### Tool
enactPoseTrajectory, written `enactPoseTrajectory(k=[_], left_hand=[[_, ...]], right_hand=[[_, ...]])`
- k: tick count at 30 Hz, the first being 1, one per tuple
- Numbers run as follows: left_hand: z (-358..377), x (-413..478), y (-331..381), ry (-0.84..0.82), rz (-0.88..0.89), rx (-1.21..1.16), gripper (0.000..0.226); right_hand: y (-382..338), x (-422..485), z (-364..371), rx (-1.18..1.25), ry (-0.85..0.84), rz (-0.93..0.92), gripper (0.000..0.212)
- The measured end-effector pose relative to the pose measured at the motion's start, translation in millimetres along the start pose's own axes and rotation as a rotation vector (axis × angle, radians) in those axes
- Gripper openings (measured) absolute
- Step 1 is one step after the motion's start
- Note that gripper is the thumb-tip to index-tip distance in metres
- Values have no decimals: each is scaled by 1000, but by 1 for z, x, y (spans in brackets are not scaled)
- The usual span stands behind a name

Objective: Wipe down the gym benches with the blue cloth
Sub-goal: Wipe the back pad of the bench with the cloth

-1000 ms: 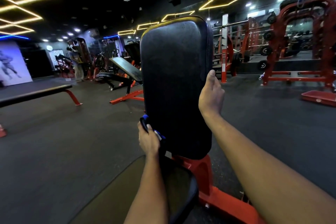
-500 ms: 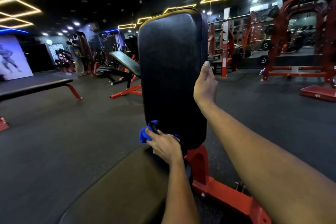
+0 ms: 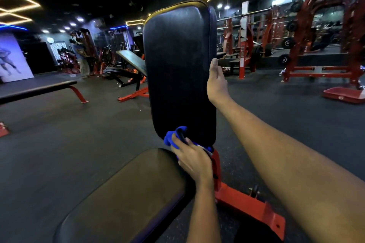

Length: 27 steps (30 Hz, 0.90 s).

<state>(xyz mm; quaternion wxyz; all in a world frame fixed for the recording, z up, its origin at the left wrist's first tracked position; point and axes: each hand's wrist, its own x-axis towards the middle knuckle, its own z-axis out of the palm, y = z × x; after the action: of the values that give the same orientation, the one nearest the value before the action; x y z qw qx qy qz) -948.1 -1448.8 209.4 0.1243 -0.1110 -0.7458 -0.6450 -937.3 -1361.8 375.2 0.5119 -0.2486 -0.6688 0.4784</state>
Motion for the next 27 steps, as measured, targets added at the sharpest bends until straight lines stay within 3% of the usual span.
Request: enactPoseTrajectory(k=[4, 8, 12, 17, 20, 22, 25, 27], left_hand=[[4, -8, 7, -51, 224, -77, 47], [16, -18, 15, -139, 429, -33, 61], [19, -44, -18, -233, 537, 232, 91], [25, -30, -6, -203, 538, 281, 113], [28, -11, 16, -170, 694, 330, 116], [25, 6, 31, -134, 866, 367, 108], [23, 26, 53, -112, 1092, 474, 98], [18, 30, 48, -131, 1188, 553, 90]], right_hand=[[6, 5, -22, 27, -218, 94, 70], [24, 9, -38, 264, -315, 223, 60], [25, 4, -41, 360, -350, 240, 56], [28, 3, -52, 427, -425, 277, 67], [33, -1, -66, 463, -364, 320, 84], [44, -9, -74, 393, -221, 324, 92], [69, -18, -88, 369, 20, 328, 92], [80, -24, -96, 369, 78, 344, 89]])
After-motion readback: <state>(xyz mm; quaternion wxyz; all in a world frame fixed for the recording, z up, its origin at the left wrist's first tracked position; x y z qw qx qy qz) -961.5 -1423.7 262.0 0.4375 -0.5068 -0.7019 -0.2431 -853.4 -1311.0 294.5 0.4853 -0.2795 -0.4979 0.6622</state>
